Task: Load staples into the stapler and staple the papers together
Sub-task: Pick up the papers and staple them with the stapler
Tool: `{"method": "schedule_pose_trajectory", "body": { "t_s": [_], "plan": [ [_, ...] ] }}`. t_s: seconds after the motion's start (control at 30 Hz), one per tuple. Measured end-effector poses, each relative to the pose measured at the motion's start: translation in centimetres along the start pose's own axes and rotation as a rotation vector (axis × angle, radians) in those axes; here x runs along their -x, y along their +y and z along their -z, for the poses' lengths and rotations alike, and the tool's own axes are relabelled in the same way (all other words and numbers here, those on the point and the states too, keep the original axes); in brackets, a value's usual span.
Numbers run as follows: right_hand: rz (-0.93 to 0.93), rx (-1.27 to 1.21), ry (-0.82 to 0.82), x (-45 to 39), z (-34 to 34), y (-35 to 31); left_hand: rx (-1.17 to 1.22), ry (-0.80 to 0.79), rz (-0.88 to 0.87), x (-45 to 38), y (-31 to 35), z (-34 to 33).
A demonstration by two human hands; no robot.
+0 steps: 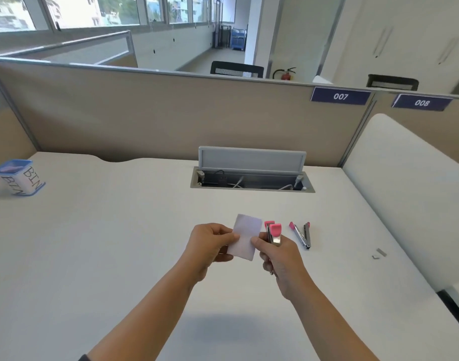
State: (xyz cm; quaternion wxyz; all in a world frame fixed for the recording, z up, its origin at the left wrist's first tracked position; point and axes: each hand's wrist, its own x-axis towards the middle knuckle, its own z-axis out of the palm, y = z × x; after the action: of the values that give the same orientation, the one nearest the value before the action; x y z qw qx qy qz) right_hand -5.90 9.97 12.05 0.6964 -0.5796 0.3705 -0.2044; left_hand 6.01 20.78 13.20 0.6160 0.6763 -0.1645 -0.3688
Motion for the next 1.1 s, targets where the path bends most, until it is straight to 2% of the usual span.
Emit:
{"method": "schedule_pose_trajectory", "body": {
  "t_s": [0.33,0.57,0.7,0.8,0.97,1.1],
  "plan": [
    [0.117,0.067,-0.009,0.4,1.1,-0.3,-0.089,-0.001,-0.106,0.5,0.3,-2.3],
    [0.072,0.04,-0.041,0.1,2.4,-0.8,-0.192,0.004,-0.069,0.6,0.2,-3.4],
    [0.057,0.014,-0.075,-0.2,3.1,-1.1,-0.114,-0.042,-0.006,0.9,0.1,-4.5],
    [0.054,0.015,-0.105,-0.5,3.5,-1.0,-0.038,0.027,-0.003,1.0,0.2,-5.4],
    [0.008,0.039,-0.14,-1.0,4.6,-0.5,-0.107,0.089,-0.029,0.9,-0.3,-6.2],
    [-0.042,-0.032,-0.161,-1.5,5.4,-0.1,-0.135,0.104,0.003,0.8,-0.9,-6.4]
  ]
}}
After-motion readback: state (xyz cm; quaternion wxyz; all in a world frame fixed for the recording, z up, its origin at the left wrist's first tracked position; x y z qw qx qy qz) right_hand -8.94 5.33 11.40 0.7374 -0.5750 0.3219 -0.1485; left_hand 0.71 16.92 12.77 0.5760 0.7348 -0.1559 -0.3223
